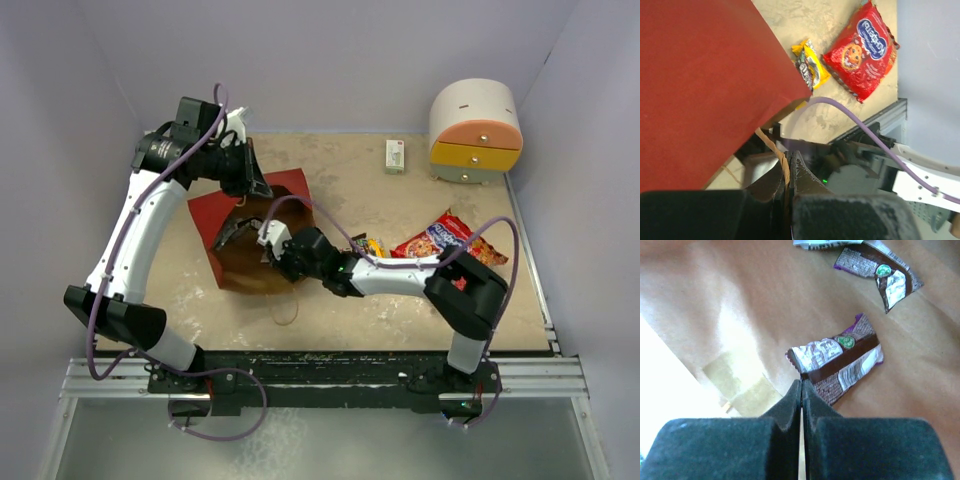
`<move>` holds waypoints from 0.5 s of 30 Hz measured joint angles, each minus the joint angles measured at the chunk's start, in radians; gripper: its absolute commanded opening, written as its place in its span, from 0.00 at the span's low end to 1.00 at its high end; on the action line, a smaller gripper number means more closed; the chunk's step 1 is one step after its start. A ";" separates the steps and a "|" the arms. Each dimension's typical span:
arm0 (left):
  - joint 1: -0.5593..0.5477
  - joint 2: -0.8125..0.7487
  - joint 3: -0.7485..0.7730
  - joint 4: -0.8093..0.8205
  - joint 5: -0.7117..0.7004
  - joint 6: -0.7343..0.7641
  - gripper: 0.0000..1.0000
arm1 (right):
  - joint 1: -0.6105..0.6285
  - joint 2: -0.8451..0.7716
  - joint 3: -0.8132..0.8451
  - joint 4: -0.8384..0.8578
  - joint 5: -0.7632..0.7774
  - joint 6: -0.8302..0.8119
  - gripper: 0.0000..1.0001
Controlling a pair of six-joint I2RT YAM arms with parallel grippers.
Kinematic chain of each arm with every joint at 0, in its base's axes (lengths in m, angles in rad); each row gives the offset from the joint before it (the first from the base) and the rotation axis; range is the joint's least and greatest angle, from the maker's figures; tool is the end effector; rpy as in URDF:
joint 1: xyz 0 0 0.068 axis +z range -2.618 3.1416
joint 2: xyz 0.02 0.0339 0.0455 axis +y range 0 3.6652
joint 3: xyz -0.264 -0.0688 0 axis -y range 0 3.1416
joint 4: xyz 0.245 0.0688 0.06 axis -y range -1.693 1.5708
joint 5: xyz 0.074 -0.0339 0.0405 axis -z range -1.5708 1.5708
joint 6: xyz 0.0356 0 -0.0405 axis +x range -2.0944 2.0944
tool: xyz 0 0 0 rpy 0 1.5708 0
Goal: Take the snacks out of the paper bag
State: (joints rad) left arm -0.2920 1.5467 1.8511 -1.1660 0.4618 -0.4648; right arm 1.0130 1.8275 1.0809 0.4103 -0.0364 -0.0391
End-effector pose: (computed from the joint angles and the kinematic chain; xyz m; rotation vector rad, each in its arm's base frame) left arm 0.2811 -0.1011 0.4278 0.0011 2.5147 -0.8900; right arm 0.2165 0.3494 0.2103 -1.0101 1.6891 0.6853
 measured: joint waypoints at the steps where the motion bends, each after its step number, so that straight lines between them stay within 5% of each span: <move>1: 0.000 0.000 0.000 0.004 0.000 -0.005 0.00 | 0.002 -0.021 -0.022 -0.002 -0.007 0.007 0.00; 9: 0.004 -0.013 -0.026 0.027 -0.050 -0.015 0.00 | 0.002 -0.232 -0.141 0.044 0.002 0.056 0.00; 15: 0.004 -0.025 -0.031 0.028 -0.058 -0.027 0.00 | 0.002 -0.240 -0.187 0.069 0.011 0.051 0.00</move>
State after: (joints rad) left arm -0.2882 1.5219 1.8198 -1.1378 0.4034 -0.4919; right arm 1.0153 1.5875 0.8944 0.4793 -0.0257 0.0124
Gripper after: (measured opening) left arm 0.004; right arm 0.004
